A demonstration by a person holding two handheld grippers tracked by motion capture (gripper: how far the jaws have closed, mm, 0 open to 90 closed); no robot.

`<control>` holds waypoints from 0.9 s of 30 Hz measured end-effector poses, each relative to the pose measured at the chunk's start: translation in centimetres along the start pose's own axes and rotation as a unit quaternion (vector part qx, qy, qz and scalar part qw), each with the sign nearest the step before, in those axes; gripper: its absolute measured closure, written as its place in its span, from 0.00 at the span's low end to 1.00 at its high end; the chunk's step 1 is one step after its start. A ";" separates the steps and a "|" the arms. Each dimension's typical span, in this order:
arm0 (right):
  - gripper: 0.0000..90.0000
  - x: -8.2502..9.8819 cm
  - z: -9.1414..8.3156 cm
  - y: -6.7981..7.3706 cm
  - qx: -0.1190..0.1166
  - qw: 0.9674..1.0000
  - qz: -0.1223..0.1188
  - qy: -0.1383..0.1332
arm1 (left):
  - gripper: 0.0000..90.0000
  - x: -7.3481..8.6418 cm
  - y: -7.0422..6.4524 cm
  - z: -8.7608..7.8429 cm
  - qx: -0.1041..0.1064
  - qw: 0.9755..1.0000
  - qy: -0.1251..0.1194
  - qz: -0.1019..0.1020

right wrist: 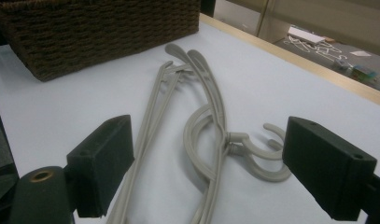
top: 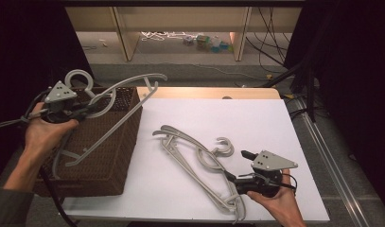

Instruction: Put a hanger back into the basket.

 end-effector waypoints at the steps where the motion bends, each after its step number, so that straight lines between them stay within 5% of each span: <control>1: 0.19 0.0 0.0 0.0 -0.001 1.000 0.001 0.001 | 0.91 0.2 0.3 0.0 -0.007 1.000 -0.003 -0.008; 27: 0.19 0.3 0.2 -0.1 -0.001 1.000 0.005 0.000 | 0.91 4.3 6.2 1.2 -0.068 0.997 0.017 -0.009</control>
Point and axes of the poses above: each handheld gripper's, and its own axes: z roughly forward along the jaws, x roughly out of its underside, y roughly to its left, the point moved 5 cm from there along z, roughly forward along the jaws, and after that the axes turned 6 degrees about -x, right-handed, at the moved point
